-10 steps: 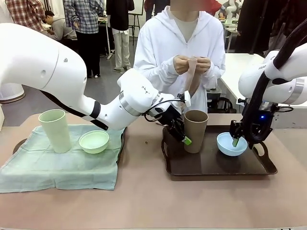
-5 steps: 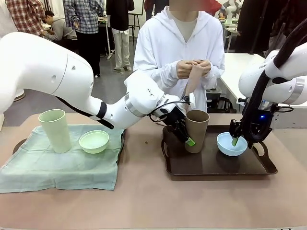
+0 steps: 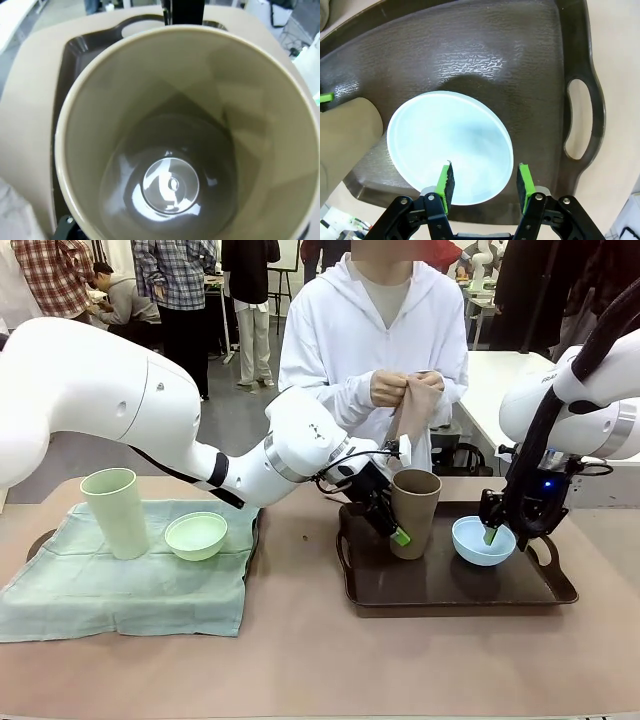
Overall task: Set up a tray with a mat and arrange the tableware.
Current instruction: Pick up the Picnic Bowl and Reusable plastic cup from the Handle tray in front of the human's position and hold them in the air.
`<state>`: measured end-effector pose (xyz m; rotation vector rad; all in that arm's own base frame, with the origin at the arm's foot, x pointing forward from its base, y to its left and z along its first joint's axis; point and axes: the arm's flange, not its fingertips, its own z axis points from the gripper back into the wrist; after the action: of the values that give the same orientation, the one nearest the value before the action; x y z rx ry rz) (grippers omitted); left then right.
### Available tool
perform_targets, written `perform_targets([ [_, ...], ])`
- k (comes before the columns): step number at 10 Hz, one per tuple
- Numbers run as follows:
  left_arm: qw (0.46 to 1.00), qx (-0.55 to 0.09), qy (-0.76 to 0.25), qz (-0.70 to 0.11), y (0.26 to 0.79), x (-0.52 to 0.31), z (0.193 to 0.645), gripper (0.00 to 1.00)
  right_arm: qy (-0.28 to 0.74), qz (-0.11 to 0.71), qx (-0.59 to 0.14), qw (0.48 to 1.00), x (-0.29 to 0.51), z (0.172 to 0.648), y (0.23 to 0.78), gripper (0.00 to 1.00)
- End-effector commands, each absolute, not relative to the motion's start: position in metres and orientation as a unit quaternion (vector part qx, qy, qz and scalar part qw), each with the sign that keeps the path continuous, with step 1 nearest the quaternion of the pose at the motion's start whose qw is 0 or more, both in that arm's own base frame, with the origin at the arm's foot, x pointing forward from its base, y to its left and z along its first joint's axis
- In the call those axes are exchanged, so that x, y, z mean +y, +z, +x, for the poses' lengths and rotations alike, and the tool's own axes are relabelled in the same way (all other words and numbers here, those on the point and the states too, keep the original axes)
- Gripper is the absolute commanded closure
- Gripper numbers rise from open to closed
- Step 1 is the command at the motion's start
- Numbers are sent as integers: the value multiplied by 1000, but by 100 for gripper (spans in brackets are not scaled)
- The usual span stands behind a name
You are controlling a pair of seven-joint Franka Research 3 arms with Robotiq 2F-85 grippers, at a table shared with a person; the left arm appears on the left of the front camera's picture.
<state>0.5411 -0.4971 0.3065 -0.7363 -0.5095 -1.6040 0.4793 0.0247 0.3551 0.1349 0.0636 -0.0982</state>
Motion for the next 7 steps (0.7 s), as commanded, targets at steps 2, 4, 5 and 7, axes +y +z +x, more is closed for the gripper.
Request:
perform_targets([
  [2, 614, -215, -686, -326, 309, -500, 544, 57, -53, 75, 35, 995, 25, 479, 352, 93],
  [4, 613, -215, -687, -324, 309, -500, 545, 64, -55, 75, 34, 995, 24, 479, 352, 100],
  [5, 613, -216, -688, -324, 310, -499, 544, 100, -55, 75, 34, 995, 24, 479, 352, 100],
  [7, 613, -218, -688, -322, 310, -499, 543, 100, -54, 73, 35, 995, 24, 478, 352, 100],
])
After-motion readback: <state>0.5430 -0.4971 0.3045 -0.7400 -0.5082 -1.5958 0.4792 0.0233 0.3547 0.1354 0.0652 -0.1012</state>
